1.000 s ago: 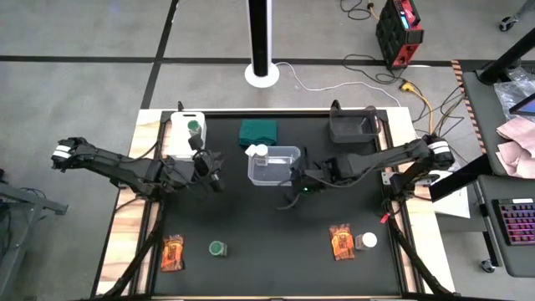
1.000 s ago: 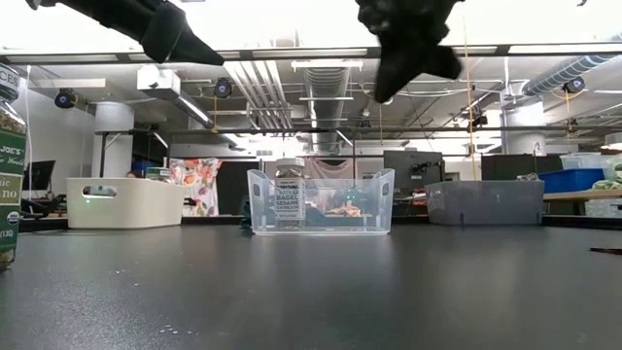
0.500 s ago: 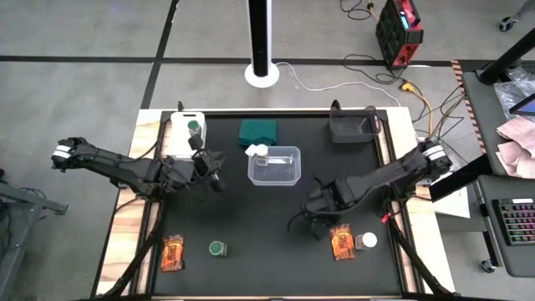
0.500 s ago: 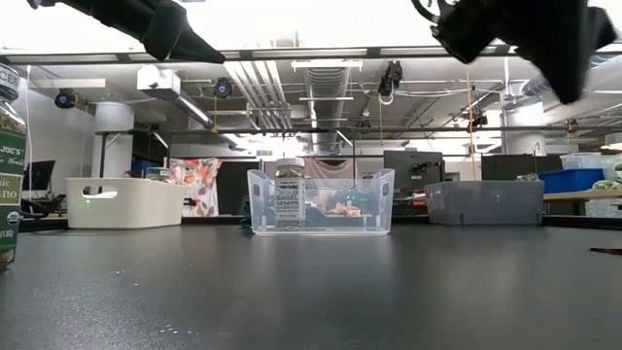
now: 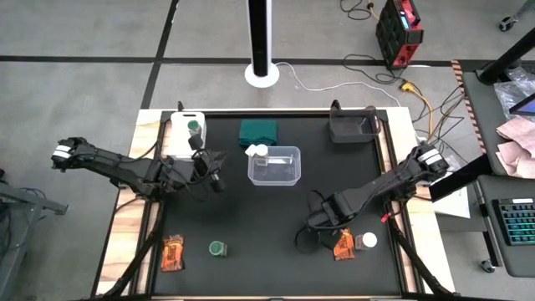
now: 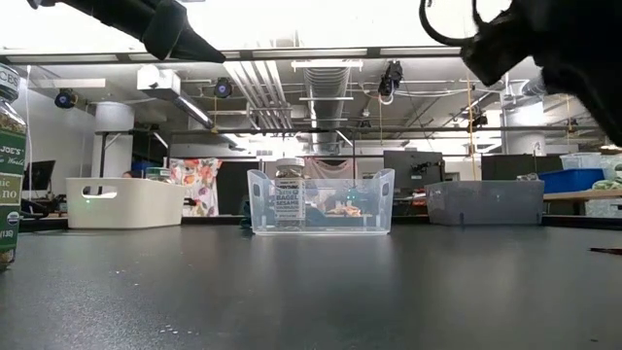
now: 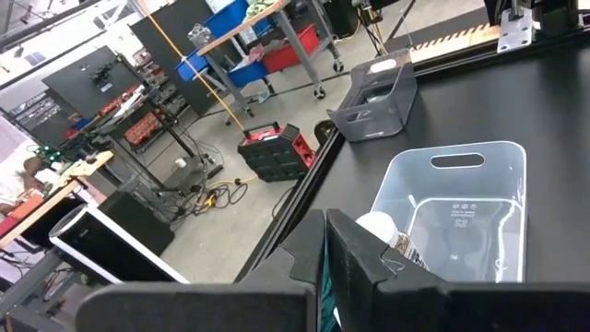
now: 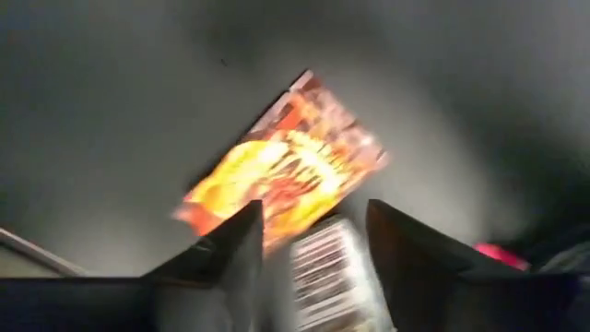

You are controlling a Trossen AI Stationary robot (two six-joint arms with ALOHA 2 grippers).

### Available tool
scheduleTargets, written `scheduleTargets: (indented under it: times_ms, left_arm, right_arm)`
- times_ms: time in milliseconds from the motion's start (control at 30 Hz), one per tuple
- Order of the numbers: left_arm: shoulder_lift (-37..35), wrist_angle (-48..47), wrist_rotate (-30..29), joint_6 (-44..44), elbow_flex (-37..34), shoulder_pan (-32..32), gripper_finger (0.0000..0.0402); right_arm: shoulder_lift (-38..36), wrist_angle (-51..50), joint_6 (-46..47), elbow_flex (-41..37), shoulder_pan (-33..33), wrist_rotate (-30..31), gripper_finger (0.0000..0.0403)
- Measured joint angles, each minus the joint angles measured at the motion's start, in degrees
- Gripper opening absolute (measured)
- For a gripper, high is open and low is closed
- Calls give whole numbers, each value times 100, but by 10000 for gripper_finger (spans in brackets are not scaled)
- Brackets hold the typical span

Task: Sort spices by type
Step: Put the bottom right spice pack into the black bin

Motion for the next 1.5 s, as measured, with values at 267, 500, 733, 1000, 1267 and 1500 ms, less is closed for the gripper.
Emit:
scheduleTargets:
  times_ms: [267,500,733,1000,1267,1500]
  left_arm:
    - [-206,-1420,5,-1037,404,-764,0]
    - [-185,-2557,64,-2487,748,-1914,0]
    - [-79,-2435,-556,-2483,798,-2189,0]
    - [-72,-2417,-1309,-2461,800,-2188,0]
    - [-71,-2451,-1309,-2461,796,-2189,0]
    - [10,-2458,-1310,-2396,791,-2189,0]
  right_arm:
    - [-36,7,-1843,-316,418,219,236]
    - [-46,71,-2108,-494,554,273,230]
    - [-37,445,-2507,-765,583,303,219]
    - [-35,1538,-2769,-1321,491,600,216]
    - [-9,1734,-2764,-1715,490,815,207]
    - [44,2121,-2766,-1839,477,778,193]
